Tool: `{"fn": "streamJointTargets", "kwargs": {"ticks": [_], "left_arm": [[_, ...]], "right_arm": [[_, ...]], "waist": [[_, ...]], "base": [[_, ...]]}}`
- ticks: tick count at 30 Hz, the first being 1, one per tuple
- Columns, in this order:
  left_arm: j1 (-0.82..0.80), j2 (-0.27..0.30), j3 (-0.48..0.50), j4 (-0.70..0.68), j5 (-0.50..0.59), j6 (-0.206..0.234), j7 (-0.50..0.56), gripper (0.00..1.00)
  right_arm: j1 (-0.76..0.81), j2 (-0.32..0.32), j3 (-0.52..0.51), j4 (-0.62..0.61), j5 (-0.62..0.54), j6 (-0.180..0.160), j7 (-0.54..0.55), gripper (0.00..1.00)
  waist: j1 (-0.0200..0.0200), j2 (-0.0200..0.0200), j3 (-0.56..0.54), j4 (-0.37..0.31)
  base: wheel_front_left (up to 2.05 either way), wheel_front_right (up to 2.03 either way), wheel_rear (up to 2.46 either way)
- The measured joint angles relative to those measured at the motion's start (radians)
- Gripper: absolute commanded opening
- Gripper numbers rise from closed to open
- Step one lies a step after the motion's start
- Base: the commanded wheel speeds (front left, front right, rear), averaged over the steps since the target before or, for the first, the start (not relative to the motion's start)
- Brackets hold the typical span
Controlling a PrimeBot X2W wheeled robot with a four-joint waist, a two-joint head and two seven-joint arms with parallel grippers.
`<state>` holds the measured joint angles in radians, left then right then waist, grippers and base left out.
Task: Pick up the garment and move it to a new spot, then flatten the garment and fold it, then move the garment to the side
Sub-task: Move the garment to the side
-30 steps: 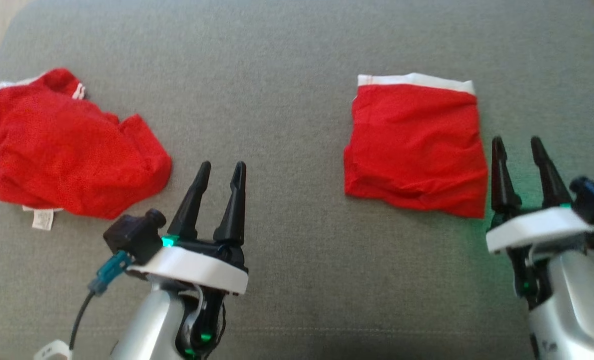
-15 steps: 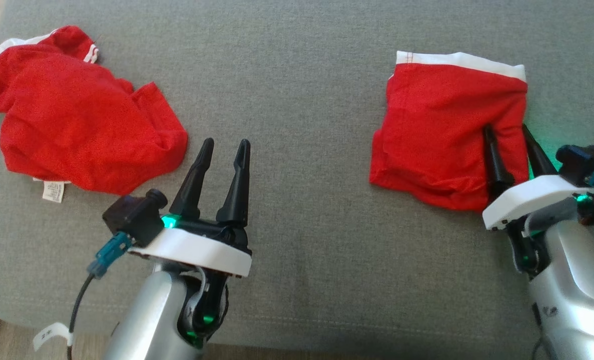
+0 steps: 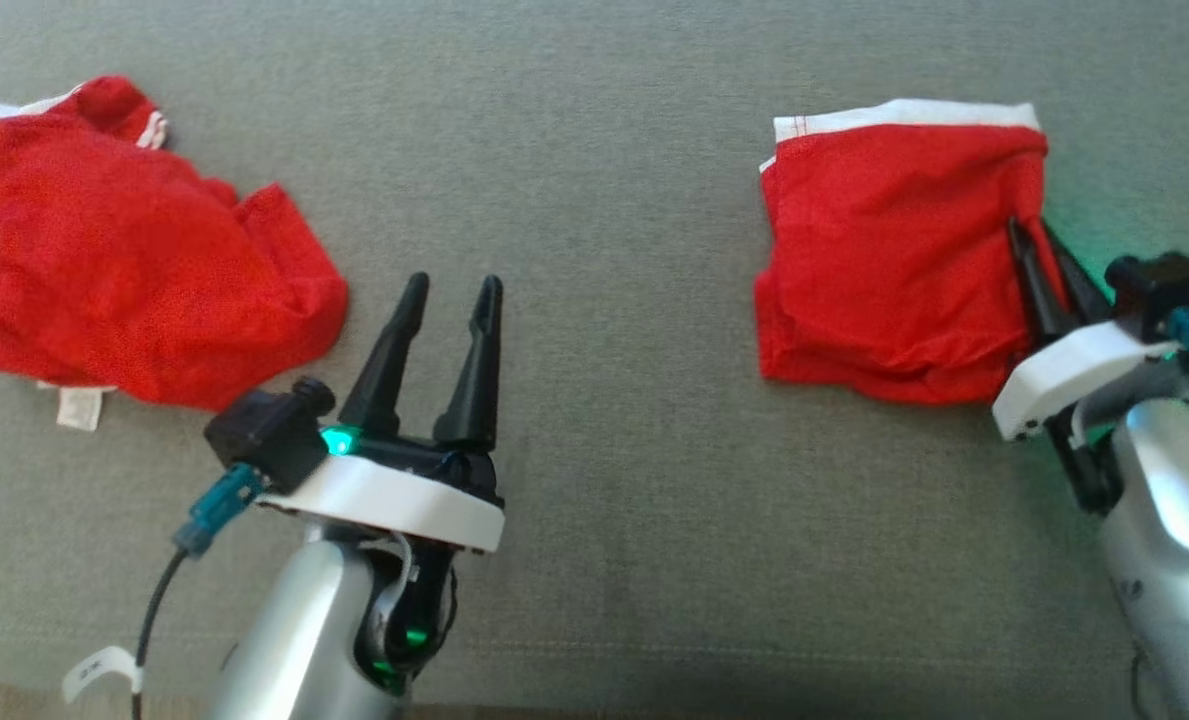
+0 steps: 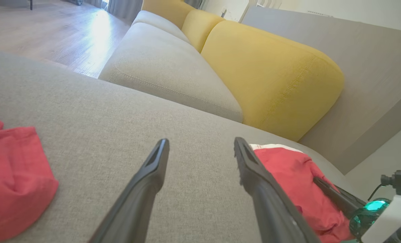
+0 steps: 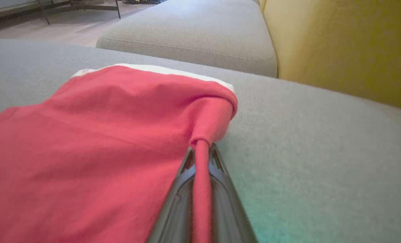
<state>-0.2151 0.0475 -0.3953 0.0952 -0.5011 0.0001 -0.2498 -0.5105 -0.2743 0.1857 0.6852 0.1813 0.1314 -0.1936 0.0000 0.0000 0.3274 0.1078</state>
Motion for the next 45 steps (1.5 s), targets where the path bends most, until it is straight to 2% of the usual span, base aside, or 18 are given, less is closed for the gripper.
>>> {"fn": "streamJointTargets", "kwargs": {"ticks": [5, 9, 13, 19, 26, 36, 37, 38, 39, 45], "left_arm": [[-0.002, 0.0, 0.027, -0.019, 0.027, -0.002, 0.0, 1.0], [-0.032, 0.0, 0.044, -0.027, 0.053, -0.019, 0.0, 1.0], [-0.093, -0.001, 0.051, -0.03, 0.068, -0.029, -0.003, 1.0], [-0.188, -0.002, 0.039, -0.028, 0.09, -0.046, -0.007, 1.0], [-0.301, -0.003, -0.008, -0.018, 0.105, -0.062, -0.007, 1.0], [-0.314, -0.003, -0.011, -0.008, 0.105, -0.062, -0.007, 1.0], [-0.314, -0.003, -0.011, -0.007, 0.105, -0.062, -0.007, 1.0], [-0.314, -0.003, -0.011, -0.006, 0.105, -0.062, -0.007, 1.0], [-0.314, -0.003, -0.011, -0.006, 0.105, -0.062, -0.007, 1.0], [-0.31, -0.003, -0.006, -0.001, 0.1, -0.062, -0.007, 1.0]], "right_arm": [[-0.06, -0.058, 0.072, 0.0, -0.053, 0.0, -0.002, 0.0], [-0.118, -0.12, 0.118, -0.003, -0.058, 0.0, 0.005, 0.0], [-0.181, -0.198, 0.121, 0.001, -0.047, 0.0, 0.021, 0.0], [-0.258, -0.262, 0.09, 0.03, -0.023, 0.0, 0.058, 0.0], [-0.353, -0.295, -0.056, 0.1, -0.073, 0.0, 0.073, 0.0], [-0.371, -0.259, -0.172, 0.114, -0.158, 0.0, 0.082, 0.0], [-0.372, -0.258, -0.184, 0.114, -0.16, 0.0, 0.083, 0.05], [-0.373, -0.256, -0.195, 0.114, -0.165, 0.0, 0.082, 0.58], [-0.373, -0.253, -0.205, 0.114, -0.17, 0.0, 0.082, 1.0], [-0.372, -0.221, -0.238, 0.107, -0.191, 0.0, 0.075, 1.0]], "waist": [[0.0, 0.0, 0.001, -0.045], [0.0, 0.0, 0.015, -0.088], [0.0001, 0.0, 0.049, -0.123], [0.0001, 0.0, 0.112, -0.169], [0.0002, 0.0, 0.194, -0.207], [0.0001, 0.0, 0.228, -0.208], [0.0001, 0.0, 0.228, -0.206], [0.0, 0.0, 0.228, -0.205], [0.0, 0.0, 0.226, -0.204], [0.0, 0.0, 0.2, -0.198]], "base": [[0.0, 0.0, 0.0], [0.0, 0.0, 0.0], [0.0, 0.0, 0.0], [0.0, 0.0, 0.0], [0.0, 0.0, 0.0], [0.0, 0.0, 0.0], [0.0, 0.0, 0.0], [0.0, 0.0, 0.0], [0.0, 0.0, 0.0], [0.0, 0.0, 0.0]]}}
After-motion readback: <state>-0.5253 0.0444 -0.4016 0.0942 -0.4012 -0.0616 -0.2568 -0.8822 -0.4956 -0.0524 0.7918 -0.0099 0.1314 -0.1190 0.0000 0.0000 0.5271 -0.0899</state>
